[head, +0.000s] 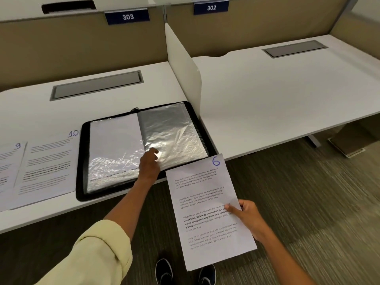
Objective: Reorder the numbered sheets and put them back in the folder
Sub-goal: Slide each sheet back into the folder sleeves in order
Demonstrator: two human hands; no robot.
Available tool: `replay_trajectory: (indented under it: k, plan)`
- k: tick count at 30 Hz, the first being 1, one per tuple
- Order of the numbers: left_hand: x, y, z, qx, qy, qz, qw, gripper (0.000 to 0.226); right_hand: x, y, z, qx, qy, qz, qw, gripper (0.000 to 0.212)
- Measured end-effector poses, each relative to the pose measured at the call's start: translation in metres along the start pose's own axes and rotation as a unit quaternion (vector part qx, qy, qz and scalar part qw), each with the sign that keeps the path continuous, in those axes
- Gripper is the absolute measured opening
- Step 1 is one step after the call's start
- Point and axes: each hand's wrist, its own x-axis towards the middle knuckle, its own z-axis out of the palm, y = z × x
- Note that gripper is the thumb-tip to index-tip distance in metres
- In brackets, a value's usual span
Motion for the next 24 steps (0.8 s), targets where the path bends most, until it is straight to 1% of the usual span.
replay_trajectory:
  k: [2, 4, 6, 8, 16, 18, 22, 24]
  plan:
    - [0.001, 0.0, -0.003, -0.018, 0.006, -0.022, 1.0, 0.042, 0.0, 0.001, 0.0, -0.001, 0.0, 0.002, 1.0, 0.032]
    - [0.003, 0.0, -0.007, -0.024, 0.001, -0.04, 0.999, 0.028, 0.0, 0.002, 0.0, -0.001, 0.0, 0.004, 1.0, 0.034]
    - [0.007, -0.001, -0.012, -0.014, 0.0, -0.038, 0.999, 0.011, 0.001, 0.003, 0.0, -0.001, -0.002, 0.005, 1.0, 0.034]
    - [0.01, -0.002, -0.015, -0.016, 0.006, -0.032, 0.999, 0.004, 0.001, 0.004, 0.0, -0.001, -0.004, 0.005, 1.0, 0.034]
    - [0.005, 0.0, -0.012, -0.023, 0.008, -0.032, 0.999, 0.017, 0.002, 0.0, 0.009, -0.005, -0.014, -0.003, 1.0, 0.035]
    - [0.006, 0.0, -0.011, -0.018, 0.011, -0.021, 1.0, 0.015, 0.002, 0.0, 0.011, 0.0, -0.012, -0.008, 1.0, 0.034]
    - [0.004, 0.0, -0.009, 0.003, 0.018, 0.028, 0.999, 0.007, 0.003, 0.001, 0.018, 0.008, -0.007, -0.016, 1.0, 0.033]
    - [0.003, -0.001, -0.008, 0.014, 0.016, 0.047, 0.999, 0.008, 0.003, 0.001, 0.023, 0.017, -0.002, -0.023, 1.0, 0.03]
